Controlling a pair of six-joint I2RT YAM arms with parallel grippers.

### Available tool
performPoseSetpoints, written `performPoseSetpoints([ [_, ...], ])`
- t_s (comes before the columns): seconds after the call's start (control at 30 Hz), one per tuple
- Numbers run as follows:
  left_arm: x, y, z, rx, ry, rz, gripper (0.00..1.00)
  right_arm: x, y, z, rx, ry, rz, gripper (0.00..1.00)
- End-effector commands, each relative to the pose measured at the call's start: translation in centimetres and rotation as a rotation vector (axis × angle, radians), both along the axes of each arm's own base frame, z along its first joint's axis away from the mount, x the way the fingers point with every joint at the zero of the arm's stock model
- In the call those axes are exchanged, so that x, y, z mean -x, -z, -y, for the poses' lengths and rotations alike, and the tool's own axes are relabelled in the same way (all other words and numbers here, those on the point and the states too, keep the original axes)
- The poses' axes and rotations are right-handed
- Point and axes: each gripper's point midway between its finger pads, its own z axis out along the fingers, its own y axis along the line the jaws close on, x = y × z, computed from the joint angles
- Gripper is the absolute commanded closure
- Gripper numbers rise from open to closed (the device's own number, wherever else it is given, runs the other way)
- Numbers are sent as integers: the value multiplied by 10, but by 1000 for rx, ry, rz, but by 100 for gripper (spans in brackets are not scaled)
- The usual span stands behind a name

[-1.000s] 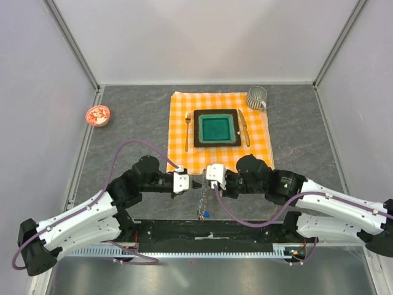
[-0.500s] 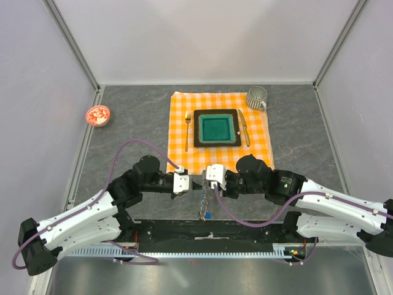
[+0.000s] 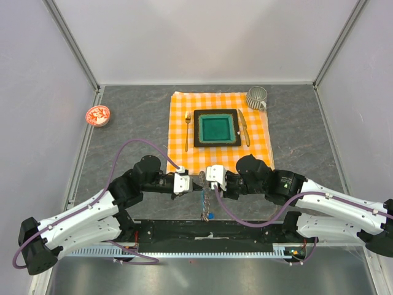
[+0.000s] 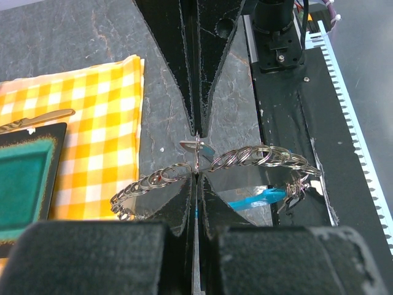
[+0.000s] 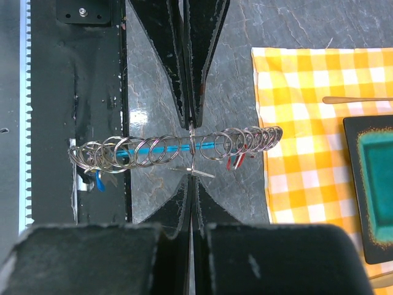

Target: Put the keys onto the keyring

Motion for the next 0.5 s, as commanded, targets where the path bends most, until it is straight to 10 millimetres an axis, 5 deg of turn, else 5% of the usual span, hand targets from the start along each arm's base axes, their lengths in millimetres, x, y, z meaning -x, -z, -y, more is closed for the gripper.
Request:
performPoseSetpoints([
  [0.0,4,-30,9,78,62,66,98,4,-19,-11,-80,-48,32,100],
  [0.47,8,-26,11,61,88,44,98,8,-21,-13,-89,-70,31,100],
])
